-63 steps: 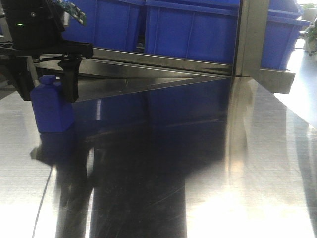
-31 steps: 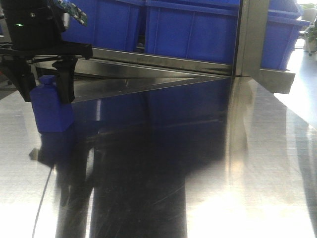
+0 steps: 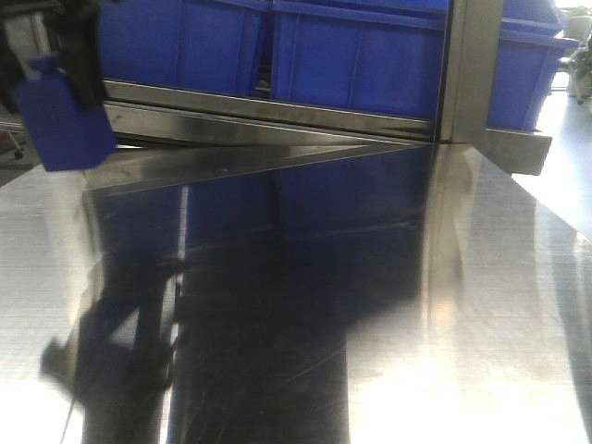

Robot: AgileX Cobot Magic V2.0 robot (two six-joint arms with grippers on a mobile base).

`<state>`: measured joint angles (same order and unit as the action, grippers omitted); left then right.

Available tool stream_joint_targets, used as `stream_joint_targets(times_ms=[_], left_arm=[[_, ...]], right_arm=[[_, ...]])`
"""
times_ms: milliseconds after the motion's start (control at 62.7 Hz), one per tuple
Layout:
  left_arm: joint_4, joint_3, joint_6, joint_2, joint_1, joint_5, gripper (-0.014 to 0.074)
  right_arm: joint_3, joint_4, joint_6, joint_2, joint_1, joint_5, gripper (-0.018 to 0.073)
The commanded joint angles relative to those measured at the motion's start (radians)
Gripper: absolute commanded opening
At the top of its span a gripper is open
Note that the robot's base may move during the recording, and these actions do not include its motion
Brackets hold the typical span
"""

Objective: Pick and sort blue part to right shelf
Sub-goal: 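Close the left gripper on the blue part and lift it, then hold both blue parts raised above the table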

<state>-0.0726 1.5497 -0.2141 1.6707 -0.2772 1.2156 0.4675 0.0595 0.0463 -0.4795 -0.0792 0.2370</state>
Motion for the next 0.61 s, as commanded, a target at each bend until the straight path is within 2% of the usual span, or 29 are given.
stream_joint_targets(times_ms=[0,112,239,590], left_arm=[[-0.051,-0.041,0.042,-0.124,0.026,-0.048,0.0228],[-0.089,-0.141,0.080,-0.231,0.056,-0.125,0.0228],[-0.091,-0.258,0.132,-0.354,0.091,-0.215,0.0228],[-0.093,-0.546,0.161,-0.634,0.169,-0.514,0.0228]], right_arm=[[0.032,0.003,0.009,0.000,0.008,-0.092,0.0330],[0.032,0.003,0.009,0.000,0.008,-0.092,0.0330],[0.032,0.003,0.009,0.000,0.008,-0.092,0.0330],[0.032,0.003,0.009,0.000,0.008,-0.092,0.0330]])
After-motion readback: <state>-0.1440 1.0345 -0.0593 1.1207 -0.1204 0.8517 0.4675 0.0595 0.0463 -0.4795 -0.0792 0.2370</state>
